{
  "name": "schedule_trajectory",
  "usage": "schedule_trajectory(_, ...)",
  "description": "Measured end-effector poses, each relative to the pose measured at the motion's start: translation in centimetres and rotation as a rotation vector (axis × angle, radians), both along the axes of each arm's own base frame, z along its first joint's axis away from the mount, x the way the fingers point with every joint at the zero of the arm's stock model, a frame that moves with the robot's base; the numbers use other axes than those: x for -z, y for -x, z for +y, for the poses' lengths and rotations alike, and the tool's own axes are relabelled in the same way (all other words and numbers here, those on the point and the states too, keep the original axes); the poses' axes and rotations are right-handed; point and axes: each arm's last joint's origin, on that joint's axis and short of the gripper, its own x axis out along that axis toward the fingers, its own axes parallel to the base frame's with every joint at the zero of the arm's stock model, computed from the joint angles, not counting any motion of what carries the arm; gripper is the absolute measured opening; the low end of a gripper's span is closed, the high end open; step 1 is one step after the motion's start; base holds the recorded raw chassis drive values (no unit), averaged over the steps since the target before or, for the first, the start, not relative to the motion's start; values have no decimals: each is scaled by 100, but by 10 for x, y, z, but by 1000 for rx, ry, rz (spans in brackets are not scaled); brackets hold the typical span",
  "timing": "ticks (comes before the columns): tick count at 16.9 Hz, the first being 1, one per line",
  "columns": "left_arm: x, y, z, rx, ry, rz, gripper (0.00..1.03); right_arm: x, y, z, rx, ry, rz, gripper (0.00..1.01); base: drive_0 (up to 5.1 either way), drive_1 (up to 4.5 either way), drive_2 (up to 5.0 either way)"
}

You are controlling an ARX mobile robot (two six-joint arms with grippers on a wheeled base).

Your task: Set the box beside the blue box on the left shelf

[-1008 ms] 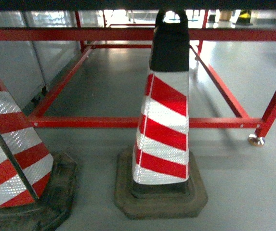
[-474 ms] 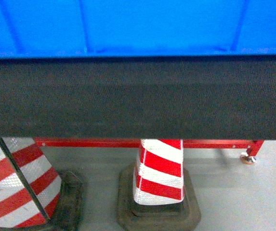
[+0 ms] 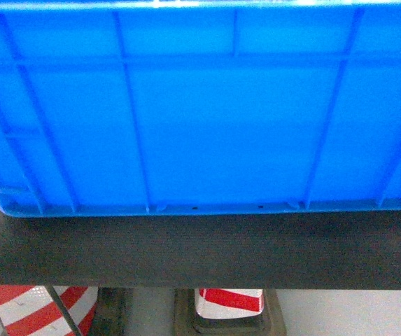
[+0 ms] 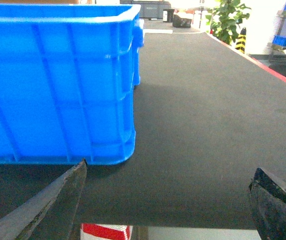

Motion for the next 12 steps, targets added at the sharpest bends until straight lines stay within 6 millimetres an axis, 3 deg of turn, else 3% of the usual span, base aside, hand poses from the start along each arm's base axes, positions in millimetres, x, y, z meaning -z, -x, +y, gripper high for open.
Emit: schedule_trajectory(12,0,0,0,0,0,-1,98,0,0,0,0,0,0,98,0,0,0)
